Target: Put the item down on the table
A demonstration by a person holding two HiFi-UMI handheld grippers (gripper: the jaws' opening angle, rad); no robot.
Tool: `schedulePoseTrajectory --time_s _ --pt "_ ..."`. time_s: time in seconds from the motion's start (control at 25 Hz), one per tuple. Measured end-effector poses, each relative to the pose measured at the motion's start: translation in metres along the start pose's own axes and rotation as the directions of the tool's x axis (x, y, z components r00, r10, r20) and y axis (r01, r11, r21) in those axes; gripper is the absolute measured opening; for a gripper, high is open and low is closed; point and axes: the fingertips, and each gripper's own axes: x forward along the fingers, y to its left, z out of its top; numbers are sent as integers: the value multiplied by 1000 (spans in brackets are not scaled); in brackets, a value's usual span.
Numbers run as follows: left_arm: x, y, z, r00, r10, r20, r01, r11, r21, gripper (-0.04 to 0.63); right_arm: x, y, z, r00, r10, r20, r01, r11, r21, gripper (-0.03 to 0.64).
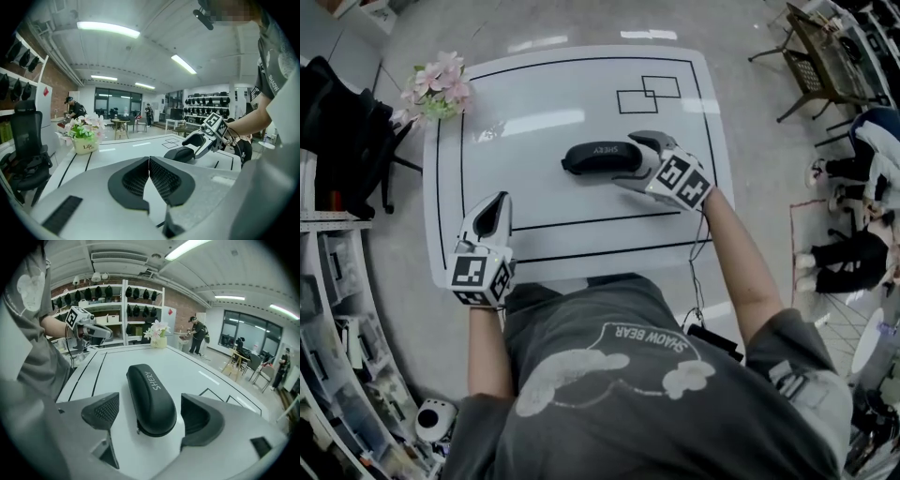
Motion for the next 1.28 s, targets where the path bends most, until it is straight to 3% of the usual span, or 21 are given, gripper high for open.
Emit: schedulePoseTrajectory --time_s 0.2,0.28,0.4,0.56,0.88,1.04,1.28 --pt "-1 8 8 995 -102 12 102 995 18 3 -25 4 15 986 -151 73 138 976 166 395" --pt "-1 9 10 989 -150 10 149 988 33 3 -36 6 21 969 -225 97 198 952 235 386" --pt "-3 12 14 976 -217 11 216 975 57 3 -50 9 34 928 -346 141 288 903 320 321" --pt "-8 18 16 957 -290 24 287 955 74 3 -57 29 39 891 -431 144 339 840 423 251" --pt "-24 23 13 905 -423 47 416 903 112 3 -55 67 58 814 -567 123 444 745 498 100" --pt "-42 30 6 878 -476 54 466 875 130 3 -50 89 65 764 -639 89 508 681 528 3" --pt "-90 40 -14 825 -564 45 554 821 140 3 -40 156 80 714 -700 33 553 592 586 -2"
